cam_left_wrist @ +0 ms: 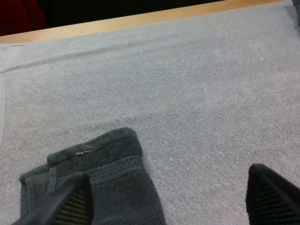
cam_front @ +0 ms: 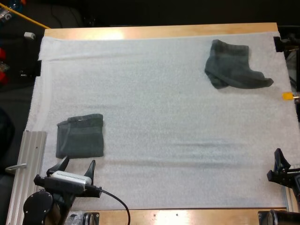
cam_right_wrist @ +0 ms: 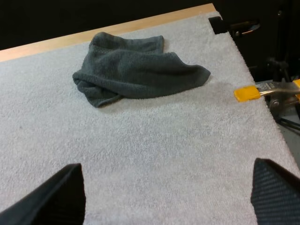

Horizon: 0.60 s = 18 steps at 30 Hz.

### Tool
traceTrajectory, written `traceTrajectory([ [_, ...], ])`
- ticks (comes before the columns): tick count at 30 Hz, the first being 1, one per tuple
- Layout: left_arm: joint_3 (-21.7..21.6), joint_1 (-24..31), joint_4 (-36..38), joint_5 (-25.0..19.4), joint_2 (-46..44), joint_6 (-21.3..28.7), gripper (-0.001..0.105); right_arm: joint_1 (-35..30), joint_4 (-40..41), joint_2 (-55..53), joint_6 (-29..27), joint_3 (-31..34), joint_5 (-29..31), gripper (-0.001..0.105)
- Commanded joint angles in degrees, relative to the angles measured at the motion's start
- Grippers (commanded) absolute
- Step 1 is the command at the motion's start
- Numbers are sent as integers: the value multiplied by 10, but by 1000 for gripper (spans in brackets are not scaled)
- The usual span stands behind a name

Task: Pick towel from pile, fold and stack

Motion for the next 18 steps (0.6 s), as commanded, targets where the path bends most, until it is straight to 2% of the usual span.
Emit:
traceTrajectory([
  [1,-2,-4,-6,2,-78,-6,65,4,-4,-25,-7,-3,-1,71],
  [18,-2,-4,-6,2,-78,-6,65,9,-4,-25,-7,-3,-1,71],
])
